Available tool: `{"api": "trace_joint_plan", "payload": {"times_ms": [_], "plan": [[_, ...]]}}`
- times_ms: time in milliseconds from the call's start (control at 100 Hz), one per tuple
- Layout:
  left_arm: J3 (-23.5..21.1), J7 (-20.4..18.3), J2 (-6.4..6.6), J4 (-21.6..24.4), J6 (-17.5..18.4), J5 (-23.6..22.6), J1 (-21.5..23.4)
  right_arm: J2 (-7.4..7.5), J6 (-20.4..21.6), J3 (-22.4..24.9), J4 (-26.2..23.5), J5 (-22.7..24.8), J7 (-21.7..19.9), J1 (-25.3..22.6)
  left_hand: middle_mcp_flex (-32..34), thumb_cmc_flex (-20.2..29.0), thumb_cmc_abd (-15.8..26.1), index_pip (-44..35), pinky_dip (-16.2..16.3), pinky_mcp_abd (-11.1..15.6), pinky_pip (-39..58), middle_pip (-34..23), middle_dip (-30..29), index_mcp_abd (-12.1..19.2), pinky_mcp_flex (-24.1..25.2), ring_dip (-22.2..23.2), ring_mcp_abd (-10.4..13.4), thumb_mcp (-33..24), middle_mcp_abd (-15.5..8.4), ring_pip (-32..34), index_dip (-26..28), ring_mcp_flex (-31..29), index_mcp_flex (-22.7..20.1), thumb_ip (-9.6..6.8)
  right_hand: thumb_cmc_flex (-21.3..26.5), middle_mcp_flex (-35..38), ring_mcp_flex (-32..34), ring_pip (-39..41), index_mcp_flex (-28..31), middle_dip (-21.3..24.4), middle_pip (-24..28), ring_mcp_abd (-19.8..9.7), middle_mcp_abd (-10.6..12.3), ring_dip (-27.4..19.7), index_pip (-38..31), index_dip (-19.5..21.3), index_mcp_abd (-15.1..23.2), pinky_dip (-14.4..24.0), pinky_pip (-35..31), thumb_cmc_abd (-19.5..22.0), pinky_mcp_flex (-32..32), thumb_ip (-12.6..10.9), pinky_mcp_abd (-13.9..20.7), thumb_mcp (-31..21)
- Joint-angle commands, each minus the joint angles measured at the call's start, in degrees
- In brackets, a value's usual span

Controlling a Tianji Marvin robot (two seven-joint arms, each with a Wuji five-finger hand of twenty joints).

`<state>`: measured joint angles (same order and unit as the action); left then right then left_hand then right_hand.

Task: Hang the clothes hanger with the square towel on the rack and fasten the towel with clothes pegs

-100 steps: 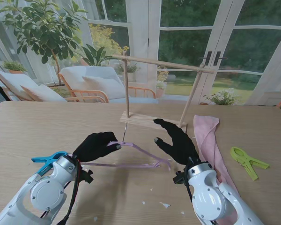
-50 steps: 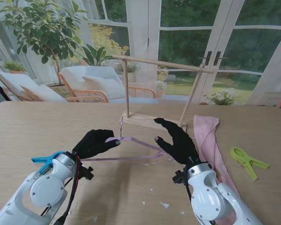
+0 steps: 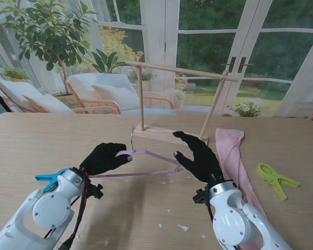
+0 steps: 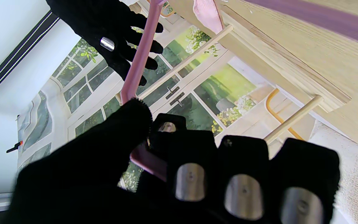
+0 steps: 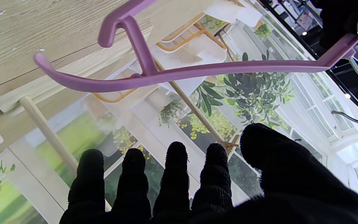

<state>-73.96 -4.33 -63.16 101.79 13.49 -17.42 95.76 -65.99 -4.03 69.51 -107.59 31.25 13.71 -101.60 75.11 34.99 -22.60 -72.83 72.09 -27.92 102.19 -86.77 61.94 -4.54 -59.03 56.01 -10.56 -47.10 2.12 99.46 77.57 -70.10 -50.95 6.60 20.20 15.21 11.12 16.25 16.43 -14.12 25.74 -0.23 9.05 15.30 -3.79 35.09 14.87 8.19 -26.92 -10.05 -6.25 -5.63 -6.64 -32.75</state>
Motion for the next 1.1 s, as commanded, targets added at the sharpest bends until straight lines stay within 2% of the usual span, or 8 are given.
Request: {"api": "trace_joint_plan", "payload": {"times_ms": [0,170,270,520,750,870,1010,1090], "plan": [[-0.1,-1.3,-0.06,0.4,0.1,0.1,-0.1,-0.33,-0.7,0.2,-0.8,0.4,-0.7,-0.7,1.8,-1.2,2.1,-7.2,2.8,-1.3,17.8,-1.3,-0.1,-1.9,-1.9,0.6,1.4,1.4,-4.5,8.7,5.3,-2.4,-3.9,-1.45,0.6,0.9,1.3,0.8,0.4,-0.4,0.3,0.1,-0.3,0.3,-0.4,0.9,-0.5,30.8,-0.8,-1.2,-0.3,1.0,-0.4,-1.8],[-1.2,-0.9,-0.14,1.4,-0.3,-0.2,0.9,0.2,-2.9,1.1,-1.8,3.0,-2.4,-1.0,1.8,-1.1,2.7,-6.4,2.9,-2.2,17.8,-1.2,0.0,-2.1,-1.7,0.8,0.6,2.6,-3.8,8.6,6.7,-2.4,-4.7,-1.57,1.3,1.8,2.5,3.1,1.3,-1.2,1.7,0.5,-0.5,1.4,-1.2,0.6,-0.9,30.4,-2.6,-2.4,-1.1,-6.4,-0.5,-12.6],[-1.7,0.0,-0.38,2.0,-1.0,-0.1,1.7,0.69,-4.9,1.7,-2.3,5.5,-4.1,-0.8,1.8,-0.7,2.4,-6.1,3.0,-2.6,17.8,-1.2,0.1,-2.4,-1.6,0.8,0.3,2.7,-3.5,8.5,7.0,-2.4,-4.8,-1.73,0.6,2.4,3.4,4.7,1.9,-1.7,2.8,0.8,-0.9,2.1,-1.7,0.8,-1.4,30.5,-3.8,-2.8,-1.9,-8.3,-0.5,-16.2],[-2.4,0.6,-0.61,3.0,-2.9,0.5,2.7,2.22,-12.2,3.6,-1.4,14.4,-9.9,1.4,1.8,-0.1,2.6,-5.8,3.0,-3.3,17.8,-1.0,0.1,-2.6,-1.5,0.9,-0.3,3.1,-3.0,8.4,7.3,-2.4,-5.0,-1.8,-2.3,3.3,5.4,11.6,2.9,-4.3,9.2,2.2,-4.2,5.7,-7.6,3.8,-6.2,30.4,-11.2,-4.0,-4.2,2.4,-0.8,-5.3],[-2.7,0.1,-0.61,2.9,-3.1,1.5,2.6,3.31,-17.9,4.3,5.0,19.3,-15.1,7.0,1.9,0.0,2.6,-5.7,2.9,-3.5,17.8,-1.0,0.1,-2.6,-1.5,0.9,-0.5,3.4,-3.0,8.4,7.5,-2.4,-5.0,-1.82,-2.6,3.1,5.8,13.1,3.3,-4.9,10.7,2.2,-4.9,6.2,-11.9,4.7,-8.1,29.6,-14.7,-4.4,-4.1,3.1,-0.4,-3.5],[-2.9,0.0,-0.59,2.9,-2.8,1.8,2.8,3.84,-20.0,4.1,8.5,21.7,-17.4,9.9,1.9,0.0,2.5,-5.6,2.9,-3.5,17.8,-1.0,0.1,-2.6,-1.5,0.9,-0.5,3.5,-3.0,8.4,7.6,-2.4,-5.0,-1.84,-2.0,3.6,6.5,13.6,4.2,-4.9,11.0,2.2,-5.2,6.3,-12.7,4.5,-5.7,29.3,-15.6,-5.1,-4.6,3.0,-0.2,-3.8],[-3.1,0.3,-0.63,2.9,-2.2,1.8,3.0,4.65,-22.1,3.5,12.2,25.4,-20.9,12.4,1.9,-0.2,2.4,-5.6,2.7,-3.6,17.8,-1.0,0.1,-2.6,-1.5,0.9,-0.6,3.3,-3.0,8.3,7.7,-2.4,-5.0,-1.89,0.9,3.4,6.6,14.8,3.7,-5.2,11.7,1.9,-4.8,6.9,-12.0,3.1,-2.8,28.8,-18.5,-7.2,-4.9,1.4,0.7,-8.2],[-3.2,0.5,-0.66,2.9,-2.0,1.8,3.0,5.01,-22.8,3.0,14.5,26.7,-22.3,13.7,1.9,-0.1,2.4,-5.6,2.7,-3.6,17.8,-1.0,0.1,-2.6,-1.5,0.9,-0.6,3.3,-3.0,8.3,7.7,-2.4,-5.0,-1.88,0.6,2.9,6.4,15.3,3.3,-5.3,12.1,1.7,-4.7,7.1,-10.5,2.3,-4.3,28.5,-19.6,-8.1,-5.0,1.6,1.0,-11.1]]}}
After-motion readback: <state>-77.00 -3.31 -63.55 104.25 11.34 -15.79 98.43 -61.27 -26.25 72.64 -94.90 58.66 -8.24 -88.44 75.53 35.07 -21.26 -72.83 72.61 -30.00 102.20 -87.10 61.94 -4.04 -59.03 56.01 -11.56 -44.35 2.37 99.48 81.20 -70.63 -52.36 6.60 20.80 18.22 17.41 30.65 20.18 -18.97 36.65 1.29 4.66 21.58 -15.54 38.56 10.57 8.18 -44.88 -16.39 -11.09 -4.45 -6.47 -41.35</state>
